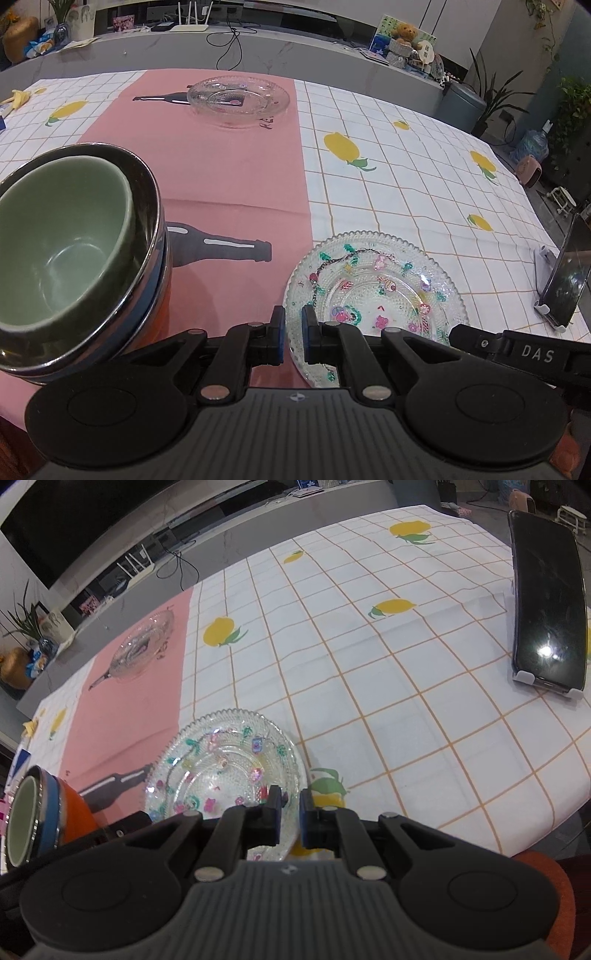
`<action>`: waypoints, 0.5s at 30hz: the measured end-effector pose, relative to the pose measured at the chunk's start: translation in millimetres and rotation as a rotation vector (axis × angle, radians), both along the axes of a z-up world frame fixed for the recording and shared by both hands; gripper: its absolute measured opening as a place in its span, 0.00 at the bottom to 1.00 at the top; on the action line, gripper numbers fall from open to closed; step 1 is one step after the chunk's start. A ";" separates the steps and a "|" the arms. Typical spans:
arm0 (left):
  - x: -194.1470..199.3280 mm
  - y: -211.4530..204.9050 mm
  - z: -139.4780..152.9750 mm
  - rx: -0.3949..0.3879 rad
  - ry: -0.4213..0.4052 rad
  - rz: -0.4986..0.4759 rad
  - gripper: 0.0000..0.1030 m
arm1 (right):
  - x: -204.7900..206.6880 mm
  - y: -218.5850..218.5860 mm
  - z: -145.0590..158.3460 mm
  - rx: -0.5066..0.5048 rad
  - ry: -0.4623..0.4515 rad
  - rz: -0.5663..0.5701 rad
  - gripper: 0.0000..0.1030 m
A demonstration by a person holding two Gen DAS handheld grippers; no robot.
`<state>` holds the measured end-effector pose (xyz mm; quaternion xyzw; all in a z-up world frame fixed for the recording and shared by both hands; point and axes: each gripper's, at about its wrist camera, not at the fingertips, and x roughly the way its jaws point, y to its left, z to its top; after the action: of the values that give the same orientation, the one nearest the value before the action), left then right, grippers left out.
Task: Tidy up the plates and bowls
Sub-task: 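Open the left tool and withdraw it from the plate stack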
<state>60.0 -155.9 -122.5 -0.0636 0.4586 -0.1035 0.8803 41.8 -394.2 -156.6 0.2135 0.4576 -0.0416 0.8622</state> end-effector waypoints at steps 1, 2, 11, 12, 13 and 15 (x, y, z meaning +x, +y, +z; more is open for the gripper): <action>-0.1 -0.5 0.6 0.002 -0.003 -0.002 0.09 | 0.2 1.8 -0.2 -0.016 0.006 0.004 0.07; -0.3 -1.2 0.8 0.010 -0.004 -0.004 0.09 | 1.0 4.0 -0.4 -0.031 0.014 0.009 0.07; -5.4 -12.5 2.1 0.112 -0.033 -0.056 0.11 | 2.7 27.1 4.0 -0.190 0.017 0.054 0.13; -6.4 -12.9 2.7 0.120 -0.042 -0.067 0.12 | 2.8 29.0 4.0 -0.206 0.019 0.055 0.22; -7.4 -13.0 3.4 0.128 -0.048 -0.080 0.15 | 2.7 30.8 4.3 -0.224 0.021 0.055 0.33; -9.4 -13.1 6.1 0.138 -0.065 -0.098 0.26 | 2.3 34.4 6.0 -0.261 0.019 0.058 0.40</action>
<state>50.6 -169.0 -116.4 0.0230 0.4385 -0.1166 0.8908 44.1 -359.7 -150.6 0.0857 0.4624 -0.0778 0.8791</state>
